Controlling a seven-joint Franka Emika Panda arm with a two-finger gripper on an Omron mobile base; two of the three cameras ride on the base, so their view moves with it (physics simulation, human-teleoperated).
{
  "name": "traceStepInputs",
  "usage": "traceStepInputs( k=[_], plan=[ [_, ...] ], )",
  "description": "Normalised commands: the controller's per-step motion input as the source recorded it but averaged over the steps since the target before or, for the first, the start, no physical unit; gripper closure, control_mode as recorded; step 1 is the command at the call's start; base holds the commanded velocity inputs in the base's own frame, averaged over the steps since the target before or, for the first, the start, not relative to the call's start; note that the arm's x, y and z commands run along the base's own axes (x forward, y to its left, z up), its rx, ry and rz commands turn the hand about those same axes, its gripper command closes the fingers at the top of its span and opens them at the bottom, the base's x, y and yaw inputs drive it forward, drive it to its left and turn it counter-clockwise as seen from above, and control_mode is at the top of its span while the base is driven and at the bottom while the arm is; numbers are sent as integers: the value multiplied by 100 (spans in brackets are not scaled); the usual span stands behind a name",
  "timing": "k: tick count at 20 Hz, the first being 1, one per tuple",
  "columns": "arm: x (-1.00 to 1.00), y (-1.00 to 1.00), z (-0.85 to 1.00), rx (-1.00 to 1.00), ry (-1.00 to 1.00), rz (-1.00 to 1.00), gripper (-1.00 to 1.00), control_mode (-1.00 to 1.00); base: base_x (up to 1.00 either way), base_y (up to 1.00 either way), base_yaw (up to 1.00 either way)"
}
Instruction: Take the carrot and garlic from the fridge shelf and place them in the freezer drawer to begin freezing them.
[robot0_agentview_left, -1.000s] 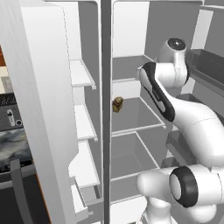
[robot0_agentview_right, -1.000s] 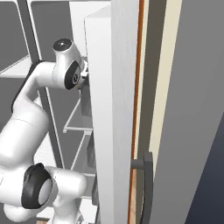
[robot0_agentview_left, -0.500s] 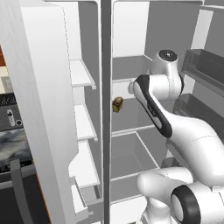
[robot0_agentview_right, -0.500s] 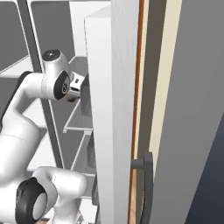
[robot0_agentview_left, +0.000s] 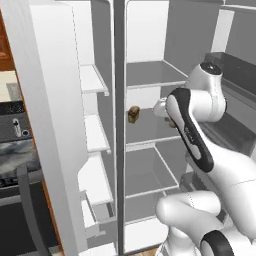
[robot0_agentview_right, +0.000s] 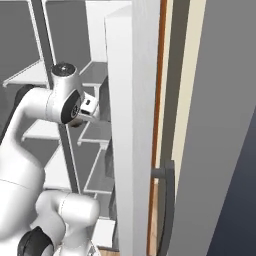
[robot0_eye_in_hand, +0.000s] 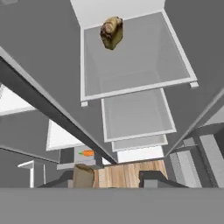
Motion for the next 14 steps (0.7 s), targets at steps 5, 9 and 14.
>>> traceStepInputs(
  k=[5, 9, 14],
  plan=[
    [0, 0, 0, 0, 0, 0, 100, 100, -99, 0, 19],
    [0, 0, 0, 0, 0, 0, 100, 100, -61, 3, 18],
    [0, 0, 0, 0, 0, 0, 100, 100, -12, 13, 18]
  ],
)
